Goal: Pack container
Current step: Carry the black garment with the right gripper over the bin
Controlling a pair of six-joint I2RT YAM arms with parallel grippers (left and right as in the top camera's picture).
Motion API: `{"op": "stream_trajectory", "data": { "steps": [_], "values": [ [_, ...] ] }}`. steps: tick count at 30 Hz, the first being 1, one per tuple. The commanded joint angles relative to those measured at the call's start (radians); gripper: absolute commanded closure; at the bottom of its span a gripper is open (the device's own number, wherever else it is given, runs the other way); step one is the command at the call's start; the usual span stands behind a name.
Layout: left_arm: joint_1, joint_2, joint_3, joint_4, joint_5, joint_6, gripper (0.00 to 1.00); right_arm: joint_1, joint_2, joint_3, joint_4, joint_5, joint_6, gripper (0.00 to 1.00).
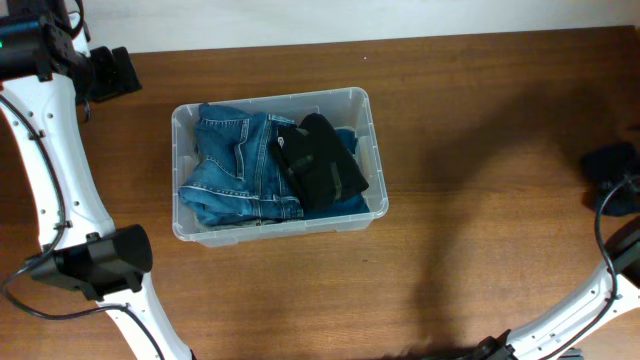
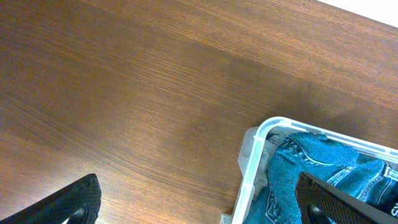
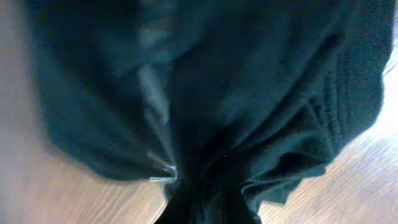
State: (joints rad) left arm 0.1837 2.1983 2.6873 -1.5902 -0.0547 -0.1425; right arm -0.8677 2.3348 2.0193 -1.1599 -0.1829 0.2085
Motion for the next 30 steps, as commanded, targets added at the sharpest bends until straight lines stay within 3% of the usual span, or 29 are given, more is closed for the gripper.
{"op": "stream_trajectory", "data": {
  "steps": [1, 6, 11, 22, 30],
  "values": [
    [0.002, -0.005, -0.003, 0.003, 0.007, -0.001, 0.01, 0.089, -0.182, 0.116, -0.068, -0.103, -0.039, 0.96],
    [0.002, -0.005, -0.003, 0.004, 0.011, -0.002, 0.0, 0.254, -0.324, 0.188, -0.168, -0.125, -0.048, 0.96],
    [0.002, -0.005, -0.003, 0.004, 0.011, -0.002, 0.01, 0.564, -0.462, 0.192, -0.203, -0.132, -0.1, 0.96],
    [0.002, -0.005, -0.003, 0.012, 0.011, -0.001, 0.01, 1.148, -0.476, 0.191, -0.278, -0.041, -0.237, 0.96],
    [0.002, -0.005, -0.003, 0.014, 0.011, -0.001, 0.01, 1.298, -0.427, 0.177, -0.272, -0.011, -0.238, 0.96]
  ]
}}
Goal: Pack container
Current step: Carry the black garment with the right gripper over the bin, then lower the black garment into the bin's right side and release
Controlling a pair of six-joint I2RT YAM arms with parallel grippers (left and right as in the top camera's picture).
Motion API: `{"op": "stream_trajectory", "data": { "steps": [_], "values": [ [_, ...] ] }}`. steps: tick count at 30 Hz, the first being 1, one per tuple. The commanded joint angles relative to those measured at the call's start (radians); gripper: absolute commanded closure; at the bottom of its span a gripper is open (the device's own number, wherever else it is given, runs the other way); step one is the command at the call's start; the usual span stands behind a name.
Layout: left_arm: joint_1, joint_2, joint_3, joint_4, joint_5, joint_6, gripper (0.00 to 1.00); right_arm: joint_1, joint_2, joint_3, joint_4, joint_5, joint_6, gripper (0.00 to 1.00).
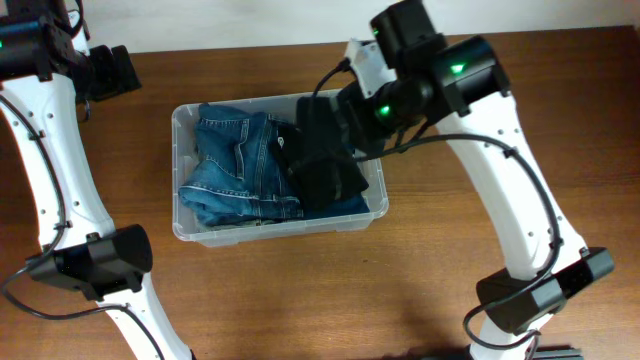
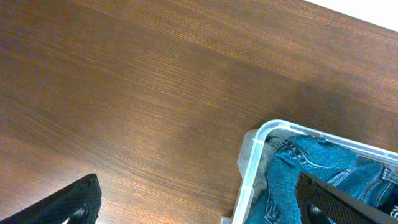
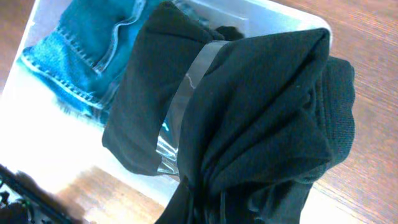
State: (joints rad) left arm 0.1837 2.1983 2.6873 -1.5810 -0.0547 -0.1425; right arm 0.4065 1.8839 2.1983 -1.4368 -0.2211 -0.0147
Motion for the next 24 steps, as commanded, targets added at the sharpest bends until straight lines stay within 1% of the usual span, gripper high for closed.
{"op": "stream_trajectory", "data": {
  "steps": [1, 7, 9, 10, 11, 13, 14, 16, 19, 21, 23, 24],
  "values": [
    [0.002, -0.005, -0.003, 0.005, 0.011, -0.002, 0.01, 0.03, 0.035, -0.007, 0.005, 0.027, -0.016, 0.96],
    [0.002, -0.005, -0.003, 0.005, 0.011, -0.001, 0.01, 0.06, 0.113, -0.039, 0.032, 0.023, -0.034, 0.96],
    [0.002, -0.005, -0.003, 0.005, 0.011, -0.001, 0.01, 0.062, 0.135, -0.055, 0.033, 0.023, -0.035, 0.91],
    [0.002, -0.005, -0.003, 0.006, 0.011, -0.001, 0.01, 0.064, 0.145, -0.062, 0.029, 0.023, -0.043, 0.84],
    [0.002, -0.005, -0.003, 0.006, 0.011, -0.001, 0.01, 0.064, 0.155, -0.068, 0.024, 0.023, -0.063, 0.75],
    [0.002, -0.005, -0.003, 0.005, 0.011, -0.001, 0.01, 0.064, 0.178, -0.069, -0.005, 0.048, -0.076, 0.53],
    [0.002, -0.005, -0.003, 0.005, 0.011, -0.001, 0.01, 0.064, 0.18, -0.069, -0.014, 0.069, -0.076, 0.47],
    [0.002, -0.005, -0.003, 0.006, 0.011, -0.001, 0.01, 0.064, 0.174, -0.052, -0.025, 0.076, -0.087, 0.43],
    [0.002, -0.005, -0.003, 0.01, 0.011, -0.002, 0.01, 0.064, 0.161, 0.026, -0.034, 0.08, -0.086, 0.36],
    [0.002, -0.005, -0.003, 0.01, 0.011, -0.002, 0.01, 0.064, 0.159, 0.066, -0.034, 0.079, -0.085, 0.36],
    [0.002, -0.005, -0.003, 0.009, 0.011, -0.001, 0.01, 0.065, 0.159, 0.08, -0.031, 0.075, -0.082, 0.37],
    [0.002, -0.005, -0.003, 0.009, 0.011, -0.001, 0.01, 0.066, 0.159, 0.08, -0.03, 0.07, -0.081, 0.48]
  ]
}}
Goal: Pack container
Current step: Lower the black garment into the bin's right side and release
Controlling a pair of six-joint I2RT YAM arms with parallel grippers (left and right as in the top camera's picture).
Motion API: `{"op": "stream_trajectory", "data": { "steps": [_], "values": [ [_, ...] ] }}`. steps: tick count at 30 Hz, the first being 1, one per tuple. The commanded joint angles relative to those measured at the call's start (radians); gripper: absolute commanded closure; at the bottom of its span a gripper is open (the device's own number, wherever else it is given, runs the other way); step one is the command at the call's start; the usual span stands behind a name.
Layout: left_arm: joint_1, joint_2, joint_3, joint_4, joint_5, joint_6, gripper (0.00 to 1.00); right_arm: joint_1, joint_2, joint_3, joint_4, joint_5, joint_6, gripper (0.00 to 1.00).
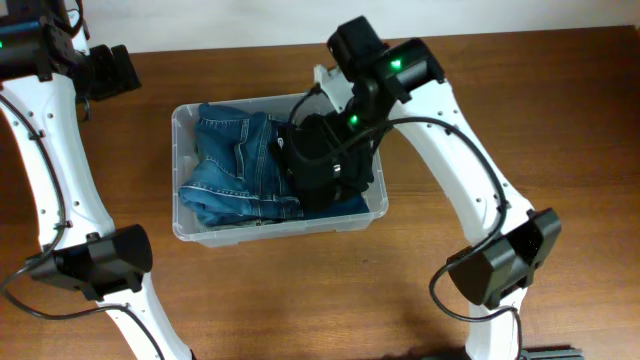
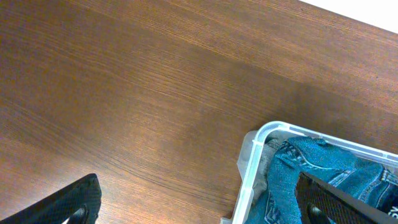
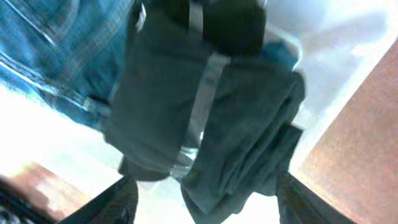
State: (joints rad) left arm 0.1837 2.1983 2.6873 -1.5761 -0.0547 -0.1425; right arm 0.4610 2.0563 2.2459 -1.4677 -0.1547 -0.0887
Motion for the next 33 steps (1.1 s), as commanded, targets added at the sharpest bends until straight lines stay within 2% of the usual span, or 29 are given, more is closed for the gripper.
{"op": "stream_trajectory", "data": {
  "steps": [1, 2, 3, 4, 11, 18, 22, 25, 27, 30, 31, 32, 33],
  "values": [
    [0.002, -0.005, -0.003, 0.004, 0.011, -0.001, 0.01, 0.012, -0.011, 0.031, 0.0, 0.002, 0.002, 0.64],
    [0.002, -0.005, -0.003, 0.004, 0.011, -0.001, 0.01, 0.013, -0.007, 0.03, -0.002, 0.002, 0.019, 0.82],
    [0.002, -0.005, -0.003, 0.004, 0.011, -0.001, 0.01, 0.013, -0.004, 0.027, -0.003, 0.0, 0.025, 0.92],
    [0.002, -0.005, -0.003, 0.004, 0.011, -0.001, 0.01, 0.014, -0.003, 0.019, -0.003, -0.002, 0.026, 0.96],
    [0.002, -0.005, -0.003, 0.004, 0.011, -0.001, 0.01, 0.052, 0.0, -0.133, 0.07, -0.018, 0.026, 0.96],
    [0.002, -0.005, -0.003, 0.004, 0.011, -0.001, 0.01, 0.075, 0.0, -0.455, 0.327, -0.017, 0.045, 0.96],
    [0.002, -0.005, -0.003, 0.004, 0.011, -0.001, 0.01, 0.06, 0.001, -0.547, 0.383, -0.016, 0.044, 0.96],
    [0.002, -0.005, -0.003, 0.004, 0.011, -0.001, 0.0, 0.048, -0.002, -0.53, 0.383, -0.017, 0.044, 0.96],
    [0.002, -0.005, -0.003, 0.004, 0.01, -0.001, 0.01, 0.039, -0.002, -0.455, 0.343, -0.016, 0.044, 0.96],
    [0.002, -0.005, -0.003, 0.004, 0.01, -0.001, 0.01, 0.023, -0.002, -0.234, 0.222, -0.012, 0.04, 0.94],
    [0.002, -0.005, -0.003, 0.004, 0.01, -0.001, 0.01, 0.02, -0.002, -0.186, 0.199, -0.007, 0.04, 0.92],
    [0.002, -0.005, -0.003, 0.004, 0.01, -0.001, 0.01, 0.013, -0.002, -0.084, 0.152, 0.011, 0.041, 0.8],
    [0.002, -0.005, -0.003, 0.004, 0.01, -0.001, 0.01, 0.008, -0.002, -0.034, 0.128, 0.021, 0.041, 0.75]
  ]
}}
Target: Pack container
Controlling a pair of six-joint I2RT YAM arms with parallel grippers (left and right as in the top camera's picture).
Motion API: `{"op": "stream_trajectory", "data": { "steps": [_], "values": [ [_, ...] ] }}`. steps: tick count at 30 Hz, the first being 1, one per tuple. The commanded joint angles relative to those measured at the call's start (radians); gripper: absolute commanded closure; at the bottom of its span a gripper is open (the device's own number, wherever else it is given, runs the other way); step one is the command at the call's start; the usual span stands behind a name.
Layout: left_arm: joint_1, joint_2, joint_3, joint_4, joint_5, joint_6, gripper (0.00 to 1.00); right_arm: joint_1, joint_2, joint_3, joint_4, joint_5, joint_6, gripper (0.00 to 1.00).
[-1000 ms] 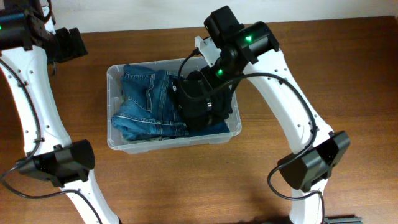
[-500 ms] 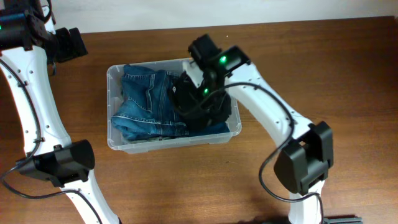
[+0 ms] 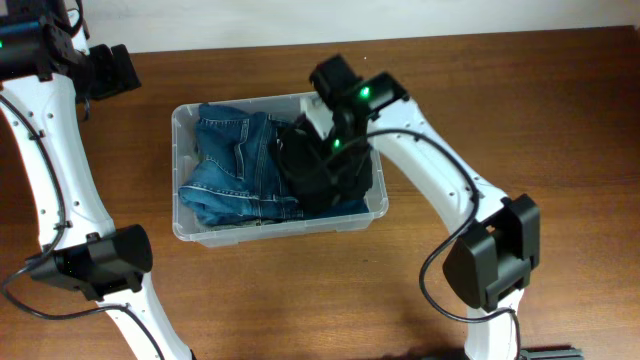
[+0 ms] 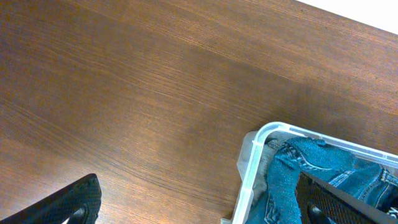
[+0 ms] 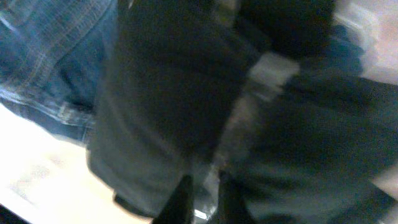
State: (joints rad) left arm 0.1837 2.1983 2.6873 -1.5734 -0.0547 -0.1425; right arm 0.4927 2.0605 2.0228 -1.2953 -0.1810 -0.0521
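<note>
A clear plastic container (image 3: 180, 118) stands on the brown table, its corner rim (image 4: 249, 165) also in the left wrist view. Folded blue jeans (image 3: 235, 165) fill its left half, and a piece of them (image 4: 292, 174) shows by that rim. Black garments (image 3: 318, 188) lie in the right half, blurred and close (image 5: 161, 81) in the right wrist view. My right gripper (image 3: 325, 150) is down in the container on the black cloth, its fingers nearly together (image 5: 205, 199). My left gripper (image 3: 110, 72) hangs open (image 4: 199, 205) over bare table beyond the container's far left corner.
The right arm (image 3: 430, 190) reaches over the table to the right of the container, its base (image 3: 490, 255) near the front. The left arm (image 3: 50, 170) runs along the left edge. Brown tabletop (image 4: 124, 93) surrounds the container.
My right gripper was open just above the black garments in the container. Now it is lower, on the cloth, with its fingers drawn together. The left gripper has not moved.
My right gripper was shut on a black garment at the table's right edge. Then it held that garment over the container's right side. Then it was open, the garment lying in the container on the other black clothes. Now it is shut down on them.
</note>
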Motion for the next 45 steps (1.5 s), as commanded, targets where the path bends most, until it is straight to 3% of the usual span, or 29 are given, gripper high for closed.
{"op": "stream_trajectory", "data": {
  "steps": [1, 2, 4, 6, 7, 10, 12, 15, 17, 23, 31, 35, 39, 45],
  "values": [
    [0.002, -0.005, -0.003, 0.001, 0.01, -0.001, 0.01, -0.03, -0.006, 0.251, -0.073, 0.062, 0.004, 0.62],
    [0.002, -0.005, -0.003, 0.001, 0.01, -0.001, 0.01, -0.042, -0.006, 0.363, -0.128, 0.086, 0.005, 0.5],
    [0.002, -0.005, -0.003, 0.004, 0.016, -0.002, 0.01, -0.058, -0.006, 0.465, -0.178, 0.103, 0.005, 0.41],
    [0.002, -0.005, -0.003, 0.005, 0.014, -0.002, 0.01, -0.087, -0.006, 0.591, -0.245, 0.111, 0.009, 0.05],
    [0.002, -0.005, -0.003, 0.005, 0.014, -0.002, 0.01, -0.095, -0.006, 0.622, -0.265, 0.111, 0.016, 0.01],
    [0.002, -0.005, -0.003, 0.005, 0.014, -0.002, 0.01, -0.132, -0.007, 0.766, -0.404, 0.11, 0.095, 0.02],
    [0.002, -0.005, -0.003, 0.005, 0.014, -0.002, 0.01, -0.141, -0.019, 0.784, -0.404, 0.078, 0.095, 0.01],
    [0.002, -0.005, -0.003, 0.005, 0.014, -0.002, 0.01, -0.132, -0.055, 0.784, -0.403, -0.158, 0.095, 0.01],
    [0.002, -0.005, -0.003, 0.005, 0.014, -0.002, 0.01, -0.126, -0.056, 0.784, -0.403, -0.201, 0.094, 0.02],
    [0.002, -0.005, -0.003, 0.005, 0.014, -0.002, 0.01, -0.187, -0.11, 0.784, -0.404, -0.177, 0.094, 0.02],
    [0.002, -0.005, -0.003, 0.005, 0.014, -0.002, 0.01, -0.206, -0.418, 0.776, -0.399, 0.107, 0.03, 0.02],
    [0.002, -0.005, -0.003, 0.005, 0.014, -0.002, 0.01, -0.206, -0.597, 0.552, -0.225, 0.118, 0.005, 0.02],
    [0.002, -0.005, -0.003, 0.005, 0.014, -0.002, 0.01, -0.245, -0.89, 0.0, 0.201, 0.114, -0.091, 0.02],
    [0.002, -0.005, -0.003, 0.005, 0.014, -0.002, 0.01, -0.364, -1.285, -0.759, 0.737, 0.027, -0.09, 0.02]
  ]
}}
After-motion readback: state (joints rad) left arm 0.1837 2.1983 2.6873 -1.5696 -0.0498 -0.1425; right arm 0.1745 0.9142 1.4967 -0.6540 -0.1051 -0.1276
